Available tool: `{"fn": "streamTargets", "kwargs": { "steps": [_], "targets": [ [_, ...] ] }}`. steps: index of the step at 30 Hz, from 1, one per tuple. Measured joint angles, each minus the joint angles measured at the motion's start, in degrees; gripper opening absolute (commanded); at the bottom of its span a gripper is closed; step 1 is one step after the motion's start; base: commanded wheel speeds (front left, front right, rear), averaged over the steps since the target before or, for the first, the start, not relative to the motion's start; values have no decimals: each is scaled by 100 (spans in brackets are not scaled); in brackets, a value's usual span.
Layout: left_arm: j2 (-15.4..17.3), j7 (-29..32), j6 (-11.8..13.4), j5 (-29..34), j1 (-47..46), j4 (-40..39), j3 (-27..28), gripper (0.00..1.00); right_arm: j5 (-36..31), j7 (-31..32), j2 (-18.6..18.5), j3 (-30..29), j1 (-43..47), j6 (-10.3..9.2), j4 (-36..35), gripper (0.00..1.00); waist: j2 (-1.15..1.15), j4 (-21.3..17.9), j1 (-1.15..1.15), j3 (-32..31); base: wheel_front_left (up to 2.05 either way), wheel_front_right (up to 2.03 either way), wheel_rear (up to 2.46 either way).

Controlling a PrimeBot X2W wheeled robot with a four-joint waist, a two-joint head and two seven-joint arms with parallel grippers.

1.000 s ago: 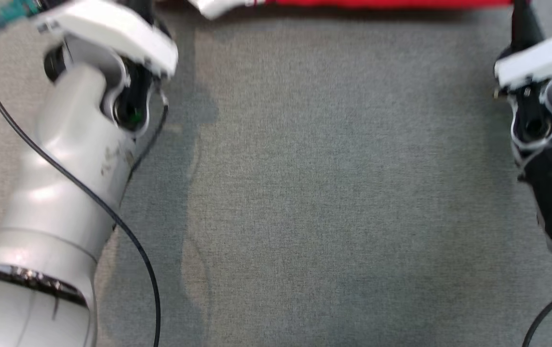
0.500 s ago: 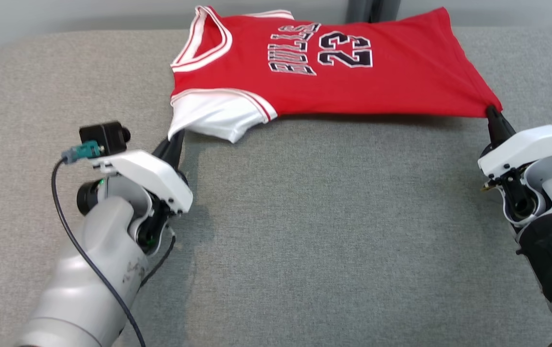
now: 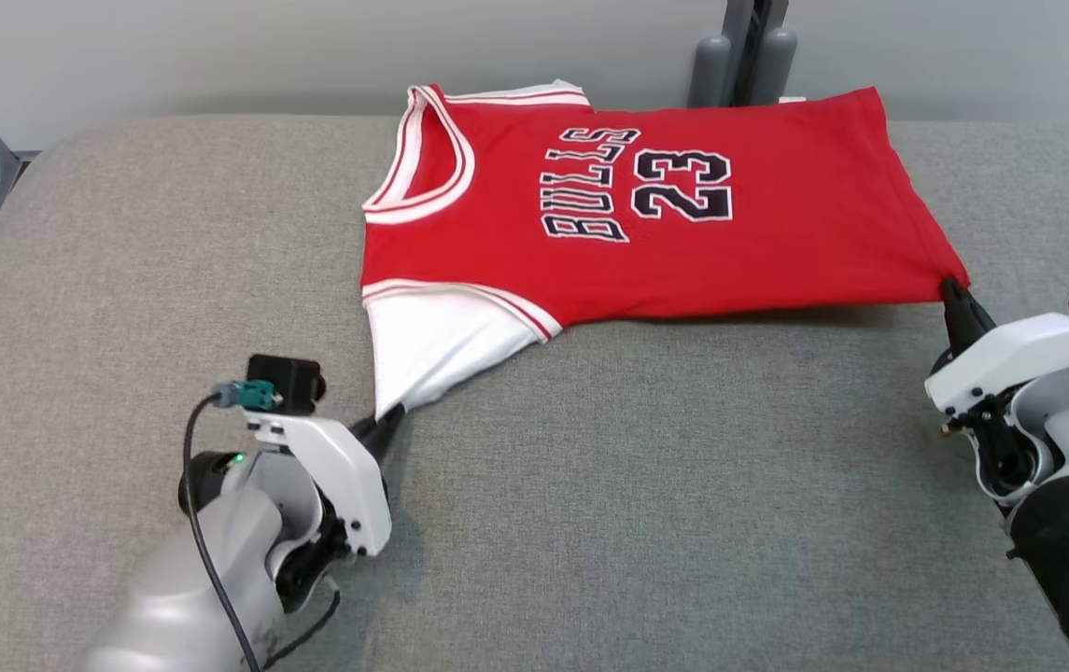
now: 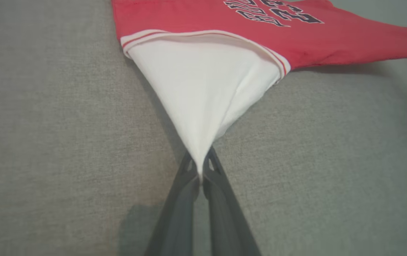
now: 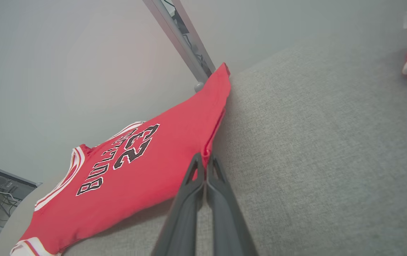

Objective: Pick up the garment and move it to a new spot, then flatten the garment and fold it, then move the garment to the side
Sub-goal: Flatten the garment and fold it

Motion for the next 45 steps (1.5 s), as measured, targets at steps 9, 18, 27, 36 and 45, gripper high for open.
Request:
{"fn": "streamTargets", "kwargs": {
  "steps": [9,18,27,36,45],
  "targets": [
    [525,520,0,-63,372,-631,-695,0,27,500,-153,489,242,-1,157,0,0,-45,0,-283,0,0,0],
    [1010,973,0,-474,643,-1510,-1156,0,91,1061,-378,859,376,0,42,0,0,-133,0,-636,0,0,0],
    [1574,1026,0,-1281,831,-2296,-1056,0,316,1489,-664,1185,498,0,-341,0,0,-208,0,-991,0,0,0],
    [1835,1379,0,-1818,1097,-2820,-1155,0,430,1680,-776,1526,594,0,-478,0,0,-234,0,-1170,0,0,0],
    [2228,1980,0,-2395,1462,-3438,-1306,0,708,2414,-948,1863,823,0,-639,0,0,-258,0,-1337,0,0,0]
  ]
}}
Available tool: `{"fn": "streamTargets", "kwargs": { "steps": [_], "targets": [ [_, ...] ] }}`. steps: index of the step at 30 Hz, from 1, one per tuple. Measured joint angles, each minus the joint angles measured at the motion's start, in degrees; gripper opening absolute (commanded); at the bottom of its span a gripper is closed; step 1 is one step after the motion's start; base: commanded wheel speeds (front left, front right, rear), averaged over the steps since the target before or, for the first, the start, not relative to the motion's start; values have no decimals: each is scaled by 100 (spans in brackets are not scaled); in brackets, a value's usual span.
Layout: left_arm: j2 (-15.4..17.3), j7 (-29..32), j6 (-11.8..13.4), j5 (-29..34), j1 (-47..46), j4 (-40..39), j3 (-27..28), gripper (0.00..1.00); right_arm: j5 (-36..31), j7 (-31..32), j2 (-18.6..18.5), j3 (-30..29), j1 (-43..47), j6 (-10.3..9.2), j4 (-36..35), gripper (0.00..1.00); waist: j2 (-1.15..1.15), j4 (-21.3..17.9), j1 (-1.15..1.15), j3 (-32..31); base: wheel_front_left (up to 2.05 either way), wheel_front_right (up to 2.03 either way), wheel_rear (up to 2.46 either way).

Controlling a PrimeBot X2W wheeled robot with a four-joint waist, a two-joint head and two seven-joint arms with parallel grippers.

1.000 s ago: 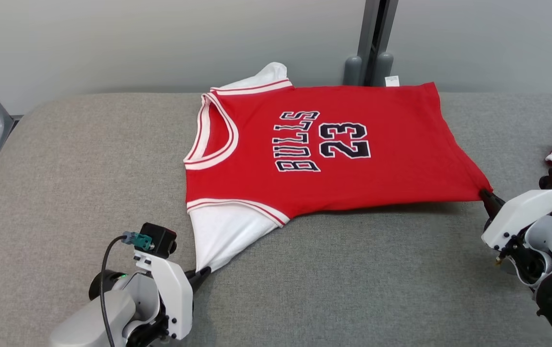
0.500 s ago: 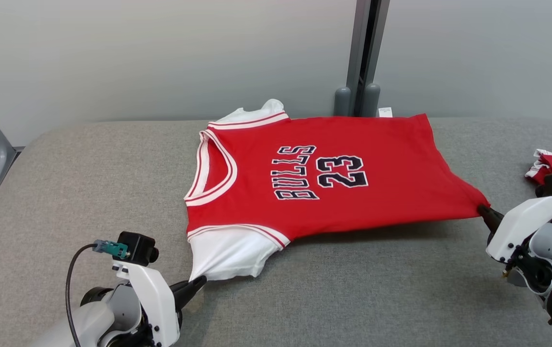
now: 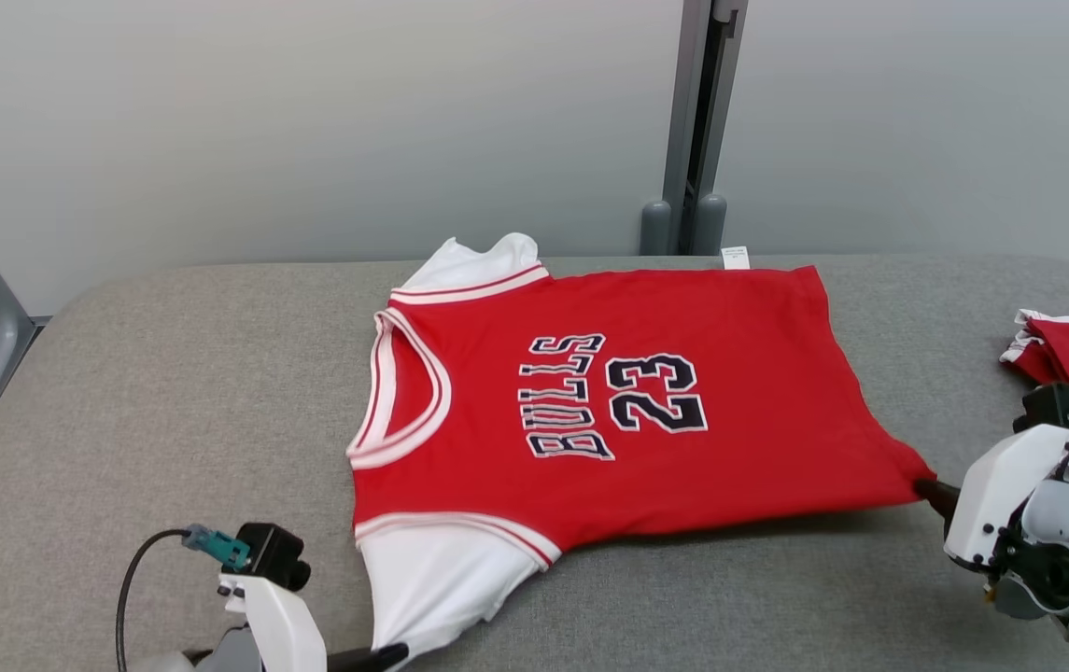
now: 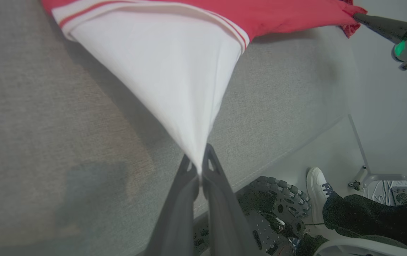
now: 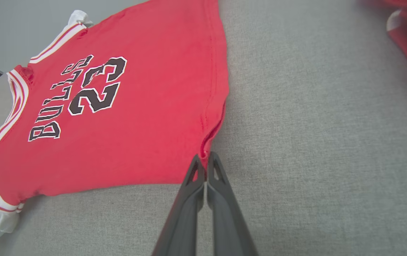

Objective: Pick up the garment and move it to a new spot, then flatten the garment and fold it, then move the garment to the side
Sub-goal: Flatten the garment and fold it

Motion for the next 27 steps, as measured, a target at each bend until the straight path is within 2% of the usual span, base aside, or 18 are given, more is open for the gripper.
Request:
{"fn": "streamTargets", "kwargs": {
  "steps": [5,11,24,27],
  "targets": [
    [201,337,1,-510,211,-400,26,0,265,474,-85,62,141,-1,-62,0,0,-22,0,-66,0,0,0],
    [545,690,1,-734,400,-876,-30,0,768,1326,-165,25,314,-1,-158,0,0,-59,0,-55,0,0,0],
    [754,609,1,-894,680,-1155,11,0,1154,2473,-602,119,580,0,-693,0,0,-110,0,-103,0,0,0],
    [770,568,1,-946,752,-1267,47,0,1184,2549,-700,126,639,0,-827,0,0,-121,0,-153,0,0,0]
  ]
}}
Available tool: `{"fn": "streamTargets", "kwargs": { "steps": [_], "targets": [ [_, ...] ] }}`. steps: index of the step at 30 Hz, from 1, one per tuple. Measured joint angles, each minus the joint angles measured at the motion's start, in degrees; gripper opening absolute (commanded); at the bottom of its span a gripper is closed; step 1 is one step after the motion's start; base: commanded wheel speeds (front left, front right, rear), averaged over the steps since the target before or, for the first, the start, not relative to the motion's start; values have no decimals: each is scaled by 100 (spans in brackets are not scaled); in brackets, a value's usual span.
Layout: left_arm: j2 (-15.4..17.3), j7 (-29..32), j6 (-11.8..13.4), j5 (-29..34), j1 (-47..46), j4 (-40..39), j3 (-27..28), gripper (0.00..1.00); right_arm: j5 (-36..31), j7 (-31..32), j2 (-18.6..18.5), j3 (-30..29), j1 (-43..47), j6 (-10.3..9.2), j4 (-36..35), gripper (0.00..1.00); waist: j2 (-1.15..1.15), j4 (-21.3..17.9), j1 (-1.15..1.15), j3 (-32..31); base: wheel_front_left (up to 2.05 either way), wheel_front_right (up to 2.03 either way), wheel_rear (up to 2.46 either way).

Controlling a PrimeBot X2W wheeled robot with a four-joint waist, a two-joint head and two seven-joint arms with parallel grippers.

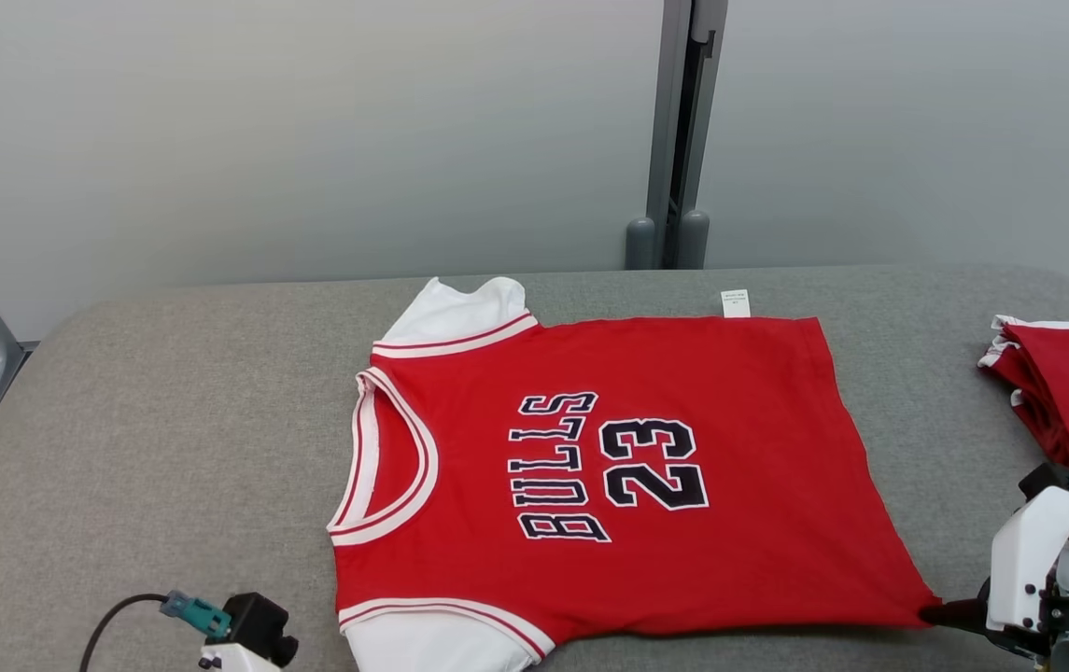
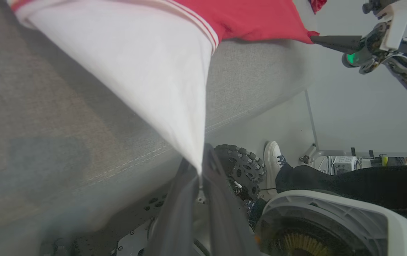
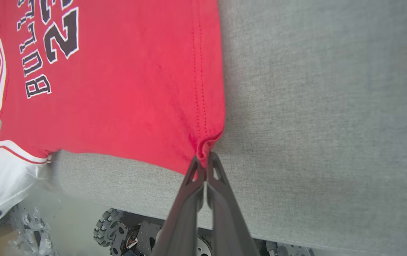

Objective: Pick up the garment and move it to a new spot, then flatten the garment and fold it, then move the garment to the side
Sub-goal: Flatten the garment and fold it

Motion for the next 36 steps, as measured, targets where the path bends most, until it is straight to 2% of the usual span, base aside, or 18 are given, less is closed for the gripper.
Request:
{"fn": "streamTargets", "kwargs": {
  "steps": [4,10,17,24,36],
  "targets": [
    [-10,-220,0,-277,61,-164,266,0,54,-98,-36,-98,10,0,-91,0,0,-11,0,1,0,0,0],
    [75,-236,0,-346,57,-299,436,0,226,-412,-12,-339,21,-1,-291,0,0,-4,0,142,0,0,0],
    [78,-272,0,-1080,1,-573,1076,0,272,-703,-29,-531,-153,-1,-382,0,0,-5,0,319,0,0,0],
    [-143,-179,0,-1773,-25,-543,1627,0,245,-907,81,-631,-407,-1,-264,0,0,-10,0,493,0,0,0],
    [-753,-307,0,-1959,-260,-57,2275,0,211,-1390,259,-849,-835,-1,46,0,0,22,0,911,0,0,0]
  ]
}}
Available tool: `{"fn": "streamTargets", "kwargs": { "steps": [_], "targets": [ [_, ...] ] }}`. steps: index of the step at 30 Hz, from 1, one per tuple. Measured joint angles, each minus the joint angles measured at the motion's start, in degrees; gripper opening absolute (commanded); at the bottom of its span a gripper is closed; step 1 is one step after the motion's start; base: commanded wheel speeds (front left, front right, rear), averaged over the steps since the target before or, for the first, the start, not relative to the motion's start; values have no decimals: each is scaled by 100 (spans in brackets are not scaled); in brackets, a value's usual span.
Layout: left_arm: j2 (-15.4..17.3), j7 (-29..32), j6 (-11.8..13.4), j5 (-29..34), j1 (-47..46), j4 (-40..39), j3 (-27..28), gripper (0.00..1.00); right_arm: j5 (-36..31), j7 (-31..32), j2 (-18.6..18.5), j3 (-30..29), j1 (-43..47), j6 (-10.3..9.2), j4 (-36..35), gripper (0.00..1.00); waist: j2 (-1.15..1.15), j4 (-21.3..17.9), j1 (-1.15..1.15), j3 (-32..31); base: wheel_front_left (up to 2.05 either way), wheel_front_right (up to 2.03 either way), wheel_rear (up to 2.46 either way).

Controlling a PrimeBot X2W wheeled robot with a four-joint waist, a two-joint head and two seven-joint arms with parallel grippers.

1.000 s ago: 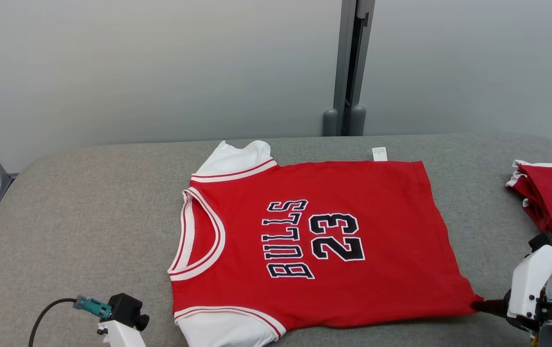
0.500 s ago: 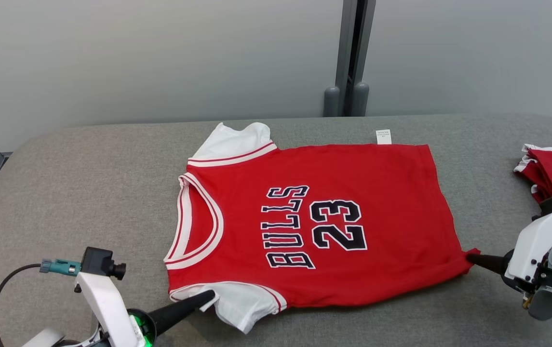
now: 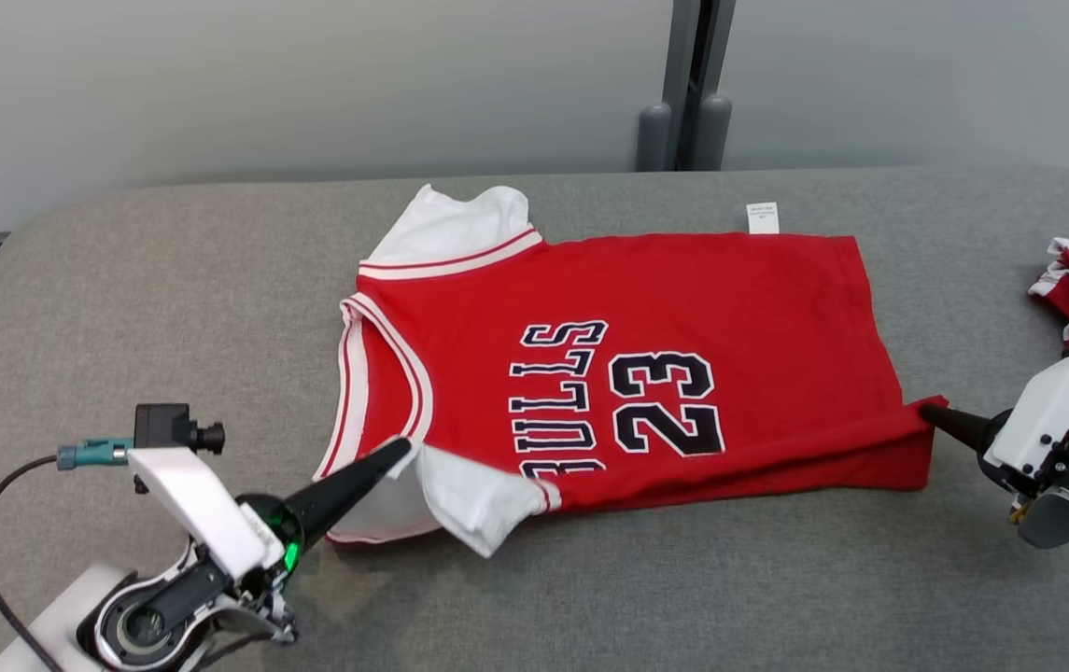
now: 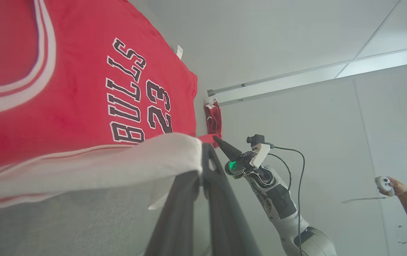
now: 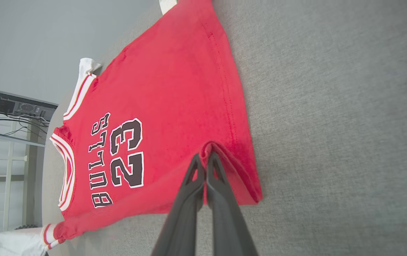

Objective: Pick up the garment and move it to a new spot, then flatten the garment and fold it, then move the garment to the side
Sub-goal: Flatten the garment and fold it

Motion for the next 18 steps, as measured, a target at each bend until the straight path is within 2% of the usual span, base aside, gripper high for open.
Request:
{"fn": "streamTargets", "kwargs": {
  "steps": [6,18],
  "targets": [
    [-396,-49,0,23,-194,468,348,0,-119,-274,34,-4,-97,0,137,0,0,77,0,212,0,0,0],
    [-1140,-541,0,645,-523,1426,982,0,-296,-693,153,40,-365,0,171,0,0,105,0,573,0,0,0]
  ]
}}
